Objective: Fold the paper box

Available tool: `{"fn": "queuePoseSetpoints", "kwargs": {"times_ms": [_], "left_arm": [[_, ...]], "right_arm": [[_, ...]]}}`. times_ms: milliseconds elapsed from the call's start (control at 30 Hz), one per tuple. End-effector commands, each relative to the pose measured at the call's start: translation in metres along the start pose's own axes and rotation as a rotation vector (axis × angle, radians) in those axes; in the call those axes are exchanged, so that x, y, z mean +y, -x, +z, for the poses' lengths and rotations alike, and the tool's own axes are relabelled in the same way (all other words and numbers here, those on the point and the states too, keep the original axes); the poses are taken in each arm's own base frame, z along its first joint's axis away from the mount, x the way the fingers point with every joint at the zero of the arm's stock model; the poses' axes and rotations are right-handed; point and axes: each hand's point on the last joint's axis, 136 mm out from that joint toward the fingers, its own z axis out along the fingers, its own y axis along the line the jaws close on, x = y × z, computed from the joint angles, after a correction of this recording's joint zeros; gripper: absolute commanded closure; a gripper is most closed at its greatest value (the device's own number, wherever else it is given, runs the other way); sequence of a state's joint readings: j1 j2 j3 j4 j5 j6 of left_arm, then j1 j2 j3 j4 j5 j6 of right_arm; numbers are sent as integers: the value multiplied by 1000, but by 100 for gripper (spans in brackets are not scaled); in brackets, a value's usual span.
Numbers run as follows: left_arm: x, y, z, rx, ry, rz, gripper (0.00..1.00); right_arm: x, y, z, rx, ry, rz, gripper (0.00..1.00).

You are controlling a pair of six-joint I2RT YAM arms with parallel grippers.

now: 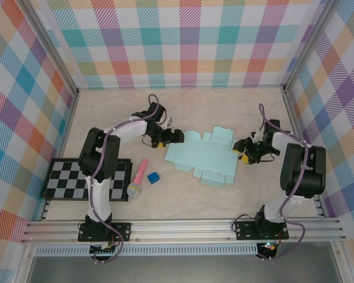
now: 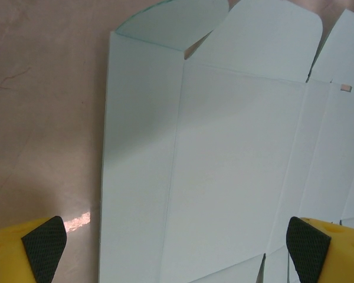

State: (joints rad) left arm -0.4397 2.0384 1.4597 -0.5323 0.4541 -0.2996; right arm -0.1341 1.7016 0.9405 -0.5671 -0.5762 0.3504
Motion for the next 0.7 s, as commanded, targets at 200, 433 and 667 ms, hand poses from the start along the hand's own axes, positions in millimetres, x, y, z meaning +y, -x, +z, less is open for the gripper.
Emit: {"fn": "queuePoseSetpoints", "kwargs": {"times_ms": [200, 433, 667], "left_arm": [[-8, -19, 19, 56, -22, 0, 1], [-9, -27, 31, 78, -29, -12, 2], [-19, -41, 42, 108, -23, 5, 2]], "right_arm": [[-10, 2, 21, 35, 23, -12, 48], [7, 5, 28, 50, 73, -75, 59], [32, 10, 26, 53, 141, -154, 73]]}}
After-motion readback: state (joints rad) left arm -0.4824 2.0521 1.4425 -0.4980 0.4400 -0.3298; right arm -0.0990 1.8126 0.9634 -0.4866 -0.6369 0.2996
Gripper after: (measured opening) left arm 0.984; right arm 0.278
